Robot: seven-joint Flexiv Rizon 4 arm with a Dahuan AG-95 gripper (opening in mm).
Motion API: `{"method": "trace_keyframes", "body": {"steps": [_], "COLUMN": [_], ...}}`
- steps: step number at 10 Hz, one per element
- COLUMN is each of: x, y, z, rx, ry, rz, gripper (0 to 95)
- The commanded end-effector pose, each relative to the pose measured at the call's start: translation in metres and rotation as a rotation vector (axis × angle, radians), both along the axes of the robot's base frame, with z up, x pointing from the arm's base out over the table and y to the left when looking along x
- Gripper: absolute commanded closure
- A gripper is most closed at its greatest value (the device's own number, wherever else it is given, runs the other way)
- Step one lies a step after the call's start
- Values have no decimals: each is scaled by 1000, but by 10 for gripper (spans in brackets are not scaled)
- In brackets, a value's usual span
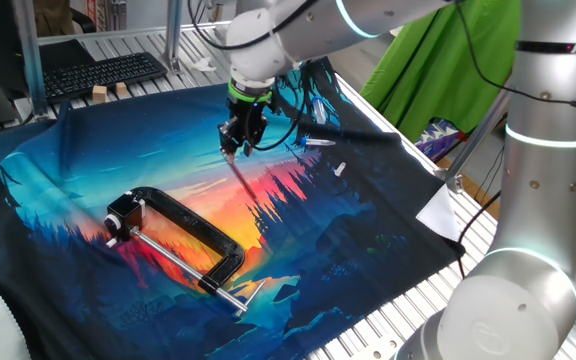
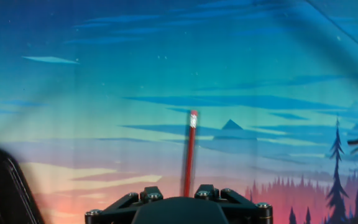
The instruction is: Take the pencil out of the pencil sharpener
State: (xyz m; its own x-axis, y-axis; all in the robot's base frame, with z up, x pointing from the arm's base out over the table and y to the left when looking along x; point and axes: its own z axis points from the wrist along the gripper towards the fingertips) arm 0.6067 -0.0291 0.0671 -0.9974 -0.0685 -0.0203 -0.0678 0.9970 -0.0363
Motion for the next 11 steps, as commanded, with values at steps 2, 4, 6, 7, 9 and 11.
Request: {"method": "trace_keyframes", "body": {"steps": [2,4,6,7,9,11], "x": [-5,-6,-6,-6,-6,-6], "y": [3,3,4,4,4,5], "z": [5,8,8,9,9,9], "rx": [23,13,11,11,3,1], "ry": [1,6,20,20,24,25], "rz": [23,63,82,95,94,102], "gripper": [760,950,950,950,950,950]}}
